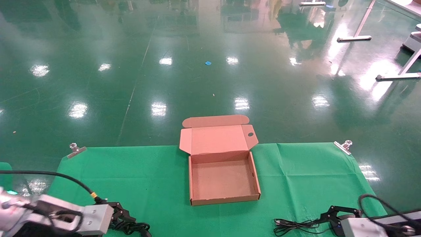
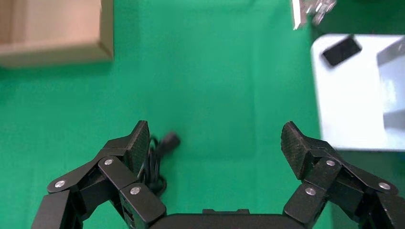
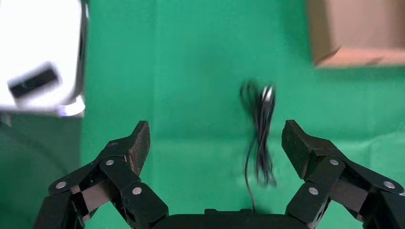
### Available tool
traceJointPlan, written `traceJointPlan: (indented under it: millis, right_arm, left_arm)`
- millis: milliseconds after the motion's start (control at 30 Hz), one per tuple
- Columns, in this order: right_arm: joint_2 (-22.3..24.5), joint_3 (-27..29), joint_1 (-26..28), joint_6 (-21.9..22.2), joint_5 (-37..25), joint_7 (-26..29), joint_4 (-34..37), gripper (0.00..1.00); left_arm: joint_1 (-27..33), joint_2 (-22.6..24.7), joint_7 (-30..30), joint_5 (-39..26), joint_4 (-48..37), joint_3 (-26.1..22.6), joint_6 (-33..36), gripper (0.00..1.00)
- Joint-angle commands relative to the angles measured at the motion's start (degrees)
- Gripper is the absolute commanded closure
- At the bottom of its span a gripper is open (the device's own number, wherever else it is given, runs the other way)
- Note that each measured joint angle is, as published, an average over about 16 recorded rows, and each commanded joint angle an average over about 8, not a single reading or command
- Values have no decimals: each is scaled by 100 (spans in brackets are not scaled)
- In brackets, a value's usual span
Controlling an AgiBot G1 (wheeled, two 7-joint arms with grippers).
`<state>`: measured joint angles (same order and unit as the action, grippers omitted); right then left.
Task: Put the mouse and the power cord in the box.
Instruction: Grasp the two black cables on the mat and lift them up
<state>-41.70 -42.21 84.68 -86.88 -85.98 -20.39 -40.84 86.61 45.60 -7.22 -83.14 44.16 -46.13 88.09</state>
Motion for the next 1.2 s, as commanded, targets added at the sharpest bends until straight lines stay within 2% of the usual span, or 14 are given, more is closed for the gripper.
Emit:
traceJointPlan:
  millis: [33, 233, 333, 467, 633, 967, 1000, 1033, 1200]
  right_arm:
    - [-238, -227, 238, 38, -433, -381, 425, 0]
    - [-1018, -507, 615, 1068, -1186, -1123, 1616, 0]
    - [-1362, -584, 650, 1635, -1399, -1386, 2078, 0]
    - [-1732, -666, 655, 2128, -1571, -1688, 2557, 0]
    - [-2054, -695, 664, 2451, -1626, -1984, 3024, 0]
    - [-2381, -640, 670, 2624, -1536, -2398, 3567, 0]
    - [-2400, -636, 666, 2646, -1530, -2426, 3606, 2]
    - [-2418, -632, 661, 2670, -1524, -2451, 3645, 9]
    - [-2486, -623, 645, 2773, -1515, -2513, 3800, 69]
  left_arm:
    - [189, 231, -293, -265, -530, -195, -21, 0]
    - [475, 869, -973, -905, -1803, -449, -809, 0]
    - [537, 1143, -1236, -1133, -2280, -540, -1229, 0]
    - [596, 1427, -1542, -1327, -2806, -628, -1641, 0]
    - [637, 1674, -1865, -1422, -3311, -676, -1887, 0]
    - [582, 1914, -2293, -1340, -3903, -631, -1939, 0]
    - [582, 1926, -2325, -1333, -3939, -626, -1950, 5]
    - [584, 1938, -2355, -1329, -3972, -623, -1961, 13]
    - [596, 1989, -2450, -1331, -4100, -623, -2001, 76]
